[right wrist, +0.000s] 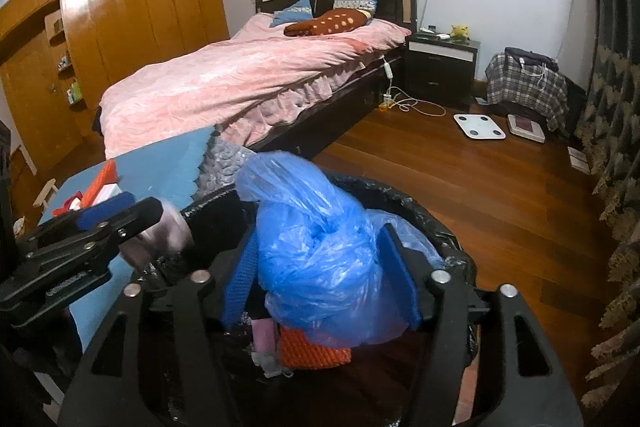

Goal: Collect trash
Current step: 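Open both tools to drop the pink cloth and blue bag into the bin, then move both open tools back over the table toward the remaining items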

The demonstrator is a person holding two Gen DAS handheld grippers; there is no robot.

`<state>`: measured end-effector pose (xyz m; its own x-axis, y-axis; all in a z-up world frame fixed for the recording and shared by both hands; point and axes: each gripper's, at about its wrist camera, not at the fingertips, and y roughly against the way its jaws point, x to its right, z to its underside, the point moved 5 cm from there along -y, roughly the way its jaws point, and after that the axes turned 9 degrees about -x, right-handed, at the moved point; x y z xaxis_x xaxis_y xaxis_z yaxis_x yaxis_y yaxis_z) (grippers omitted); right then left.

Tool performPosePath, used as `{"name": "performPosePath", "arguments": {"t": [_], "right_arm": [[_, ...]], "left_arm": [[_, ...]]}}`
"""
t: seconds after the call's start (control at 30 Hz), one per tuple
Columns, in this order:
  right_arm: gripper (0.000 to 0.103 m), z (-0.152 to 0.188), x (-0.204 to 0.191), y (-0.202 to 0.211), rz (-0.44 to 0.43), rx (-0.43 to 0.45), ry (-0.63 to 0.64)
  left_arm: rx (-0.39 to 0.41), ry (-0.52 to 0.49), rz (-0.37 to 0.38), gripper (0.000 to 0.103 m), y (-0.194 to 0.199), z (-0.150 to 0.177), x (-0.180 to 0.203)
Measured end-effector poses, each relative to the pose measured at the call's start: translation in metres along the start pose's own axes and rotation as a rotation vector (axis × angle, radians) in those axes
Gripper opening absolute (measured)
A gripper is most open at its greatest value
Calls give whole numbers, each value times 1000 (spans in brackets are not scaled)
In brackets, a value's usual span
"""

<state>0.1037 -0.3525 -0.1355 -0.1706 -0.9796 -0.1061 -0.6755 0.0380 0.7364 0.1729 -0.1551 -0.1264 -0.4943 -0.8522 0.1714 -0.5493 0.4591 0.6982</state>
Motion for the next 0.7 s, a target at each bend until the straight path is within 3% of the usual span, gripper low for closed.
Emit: {"name": "performPosePath", "arguments": {"t": [0.07, 0.27, 0.7], "right_arm": [[68, 2, 2, -1, 6, -1, -1], [91, -2, 3, 3, 6, 20, -21], [97, -12, -49, -2, -55, 11, 32]], "left_arm": [[0, 0, -5, 61, 2, 0, -1], [21, 17, -46, 75, 14, 1, -15], [70, 81, -194, 96, 61, 11, -79]]}}
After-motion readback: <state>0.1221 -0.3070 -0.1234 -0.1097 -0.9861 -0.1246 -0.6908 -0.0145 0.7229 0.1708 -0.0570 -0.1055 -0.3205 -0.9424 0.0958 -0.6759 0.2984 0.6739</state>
